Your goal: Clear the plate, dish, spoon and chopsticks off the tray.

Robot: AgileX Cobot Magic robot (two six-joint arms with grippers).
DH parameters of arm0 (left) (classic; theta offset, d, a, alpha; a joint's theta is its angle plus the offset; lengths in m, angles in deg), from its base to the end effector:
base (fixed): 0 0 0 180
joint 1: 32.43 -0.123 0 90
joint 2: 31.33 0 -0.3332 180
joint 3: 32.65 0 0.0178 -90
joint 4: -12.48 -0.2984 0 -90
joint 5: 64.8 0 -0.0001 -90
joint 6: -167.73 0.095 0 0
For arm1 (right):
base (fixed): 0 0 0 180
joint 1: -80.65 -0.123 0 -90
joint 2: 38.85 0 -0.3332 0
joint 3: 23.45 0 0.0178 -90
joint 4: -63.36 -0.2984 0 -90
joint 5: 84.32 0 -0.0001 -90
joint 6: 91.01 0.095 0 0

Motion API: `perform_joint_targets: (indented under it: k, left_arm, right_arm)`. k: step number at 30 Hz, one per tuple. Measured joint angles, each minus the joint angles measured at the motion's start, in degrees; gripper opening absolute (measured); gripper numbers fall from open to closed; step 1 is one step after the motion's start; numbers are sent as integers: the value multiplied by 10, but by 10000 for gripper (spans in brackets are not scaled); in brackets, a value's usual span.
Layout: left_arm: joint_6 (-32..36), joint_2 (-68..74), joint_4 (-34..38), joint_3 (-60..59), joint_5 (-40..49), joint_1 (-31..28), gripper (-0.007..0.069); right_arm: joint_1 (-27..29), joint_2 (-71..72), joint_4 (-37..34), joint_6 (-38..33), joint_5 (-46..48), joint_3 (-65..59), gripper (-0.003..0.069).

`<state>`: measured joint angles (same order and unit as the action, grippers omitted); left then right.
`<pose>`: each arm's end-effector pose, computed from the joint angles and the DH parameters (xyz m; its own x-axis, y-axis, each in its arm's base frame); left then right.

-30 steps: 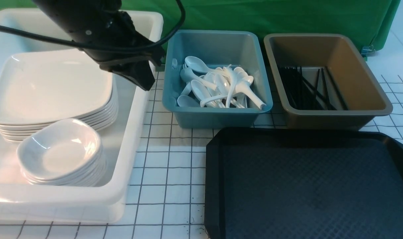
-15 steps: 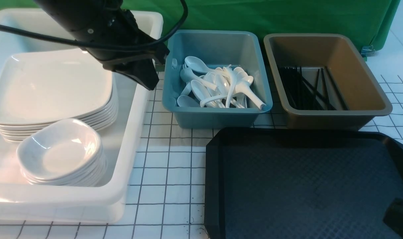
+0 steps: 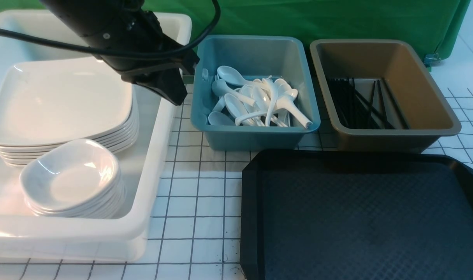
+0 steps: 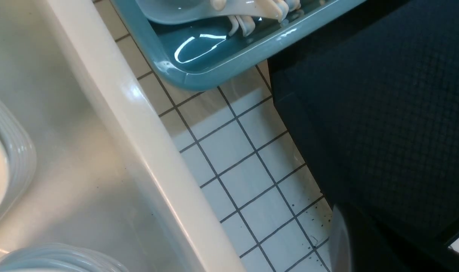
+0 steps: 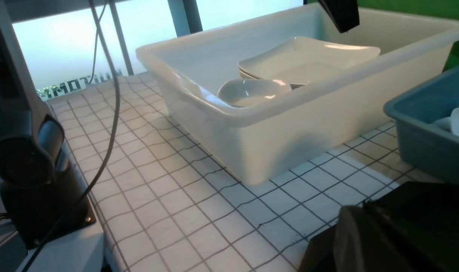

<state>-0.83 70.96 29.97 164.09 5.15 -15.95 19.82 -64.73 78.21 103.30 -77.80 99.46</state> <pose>0.3817 -0.1409 0.4071 -0.8269 0.3366 -0.4504 0.4662 0.8583 -0.2146 0.0459 0.0765 0.3237 0.0129 0.0071 -0.9999 -0.8585 0.5127 -0.0075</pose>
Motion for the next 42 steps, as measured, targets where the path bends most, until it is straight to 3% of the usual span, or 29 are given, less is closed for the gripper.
perform_joint_targets:
  k: [12,29,32,36,42]
  left_arm:
    - [-1,0,0,0,0,0,-2]
    - [-70,0,0,0,0,0,-2]
    - [-76,0,0,0,0,0,-2]
    - [-76,0,0,0,0,0,-2]
    - [-76,0,0,0,0,0,-1]
  right_arm:
    - [0,0,0,0,4,0,38]
    - [0,3,-4,0,6,0,69]
    - [0,14,-37,0,8,0,73]
    - [18,42,-156,0,4,-5,83]
    - [125,101,-214,0,-23,-63,100]
